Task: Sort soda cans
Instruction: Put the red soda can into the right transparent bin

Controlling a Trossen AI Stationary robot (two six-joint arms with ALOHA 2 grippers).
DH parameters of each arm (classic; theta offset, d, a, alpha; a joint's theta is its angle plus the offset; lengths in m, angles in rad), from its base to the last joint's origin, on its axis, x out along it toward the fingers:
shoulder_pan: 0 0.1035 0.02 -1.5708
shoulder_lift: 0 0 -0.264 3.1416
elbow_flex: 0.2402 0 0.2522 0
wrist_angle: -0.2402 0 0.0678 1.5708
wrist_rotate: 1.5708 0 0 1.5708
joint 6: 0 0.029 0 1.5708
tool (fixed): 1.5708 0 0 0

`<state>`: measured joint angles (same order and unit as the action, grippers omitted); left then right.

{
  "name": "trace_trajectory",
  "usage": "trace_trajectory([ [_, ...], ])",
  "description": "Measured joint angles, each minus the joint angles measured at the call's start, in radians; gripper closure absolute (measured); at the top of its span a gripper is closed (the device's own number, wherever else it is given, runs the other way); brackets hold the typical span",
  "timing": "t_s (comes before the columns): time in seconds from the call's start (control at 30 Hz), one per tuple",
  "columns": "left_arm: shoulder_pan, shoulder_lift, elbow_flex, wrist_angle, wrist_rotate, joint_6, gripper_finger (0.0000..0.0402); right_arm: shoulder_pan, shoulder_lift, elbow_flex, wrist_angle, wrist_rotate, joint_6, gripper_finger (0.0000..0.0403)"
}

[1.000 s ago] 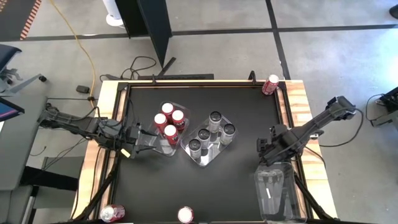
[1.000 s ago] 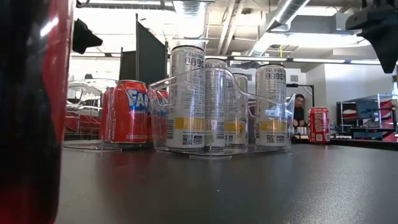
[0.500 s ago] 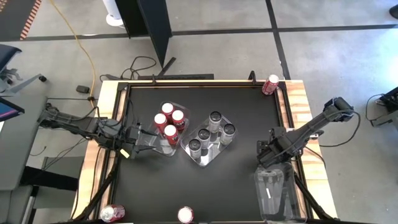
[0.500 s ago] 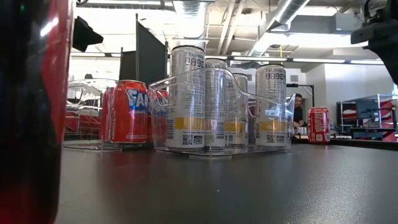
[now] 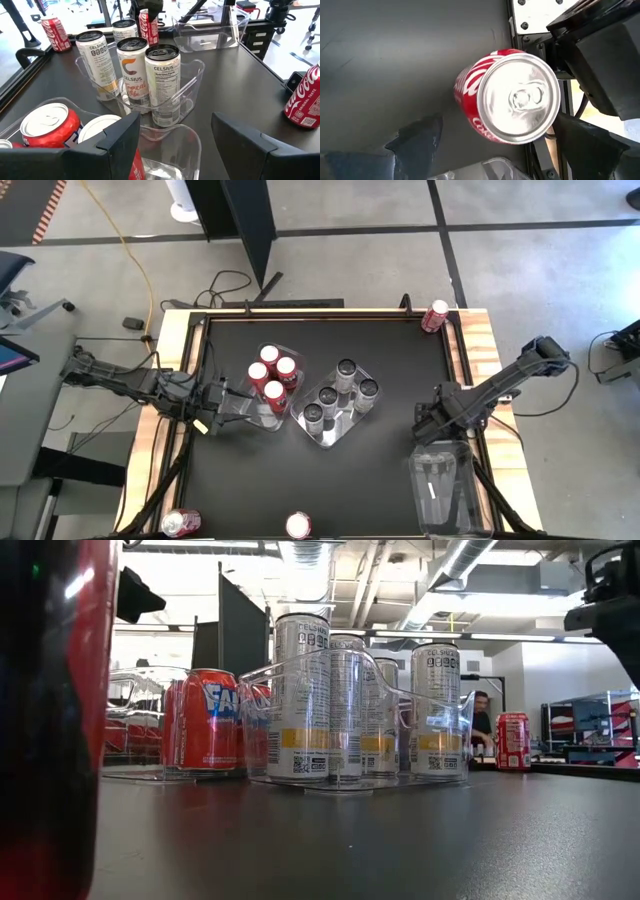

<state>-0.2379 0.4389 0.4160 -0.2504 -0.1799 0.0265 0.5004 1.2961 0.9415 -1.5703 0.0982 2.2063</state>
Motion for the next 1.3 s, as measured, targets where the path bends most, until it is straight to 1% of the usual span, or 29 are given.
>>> trace_trajectory([
  [0.4,0.000,0.000,0.000,-0.002,0.000,0.000,0.0162,-0.068,0.000,-0.051,0.000,0.000,0.003,0.0011],
  [0.53,0.000,0.000,0.000,-0.002,0.000,0.000,0.0162,-0.079,0.000,-0.085,0.045,0.000,0.004,0.0011],
  [0.9,0.000,0.000,0.000,-0.003,0.000,0.000,0.0162,-0.084,-0.001,-0.183,0.182,0.002,0.004,0.0013],
  [1.3,0.000,0.000,0.000,-0.003,0.000,0.000,0.0162,-0.084,-0.002,-0.195,0.194,0.014,0.003,0.0024],
])
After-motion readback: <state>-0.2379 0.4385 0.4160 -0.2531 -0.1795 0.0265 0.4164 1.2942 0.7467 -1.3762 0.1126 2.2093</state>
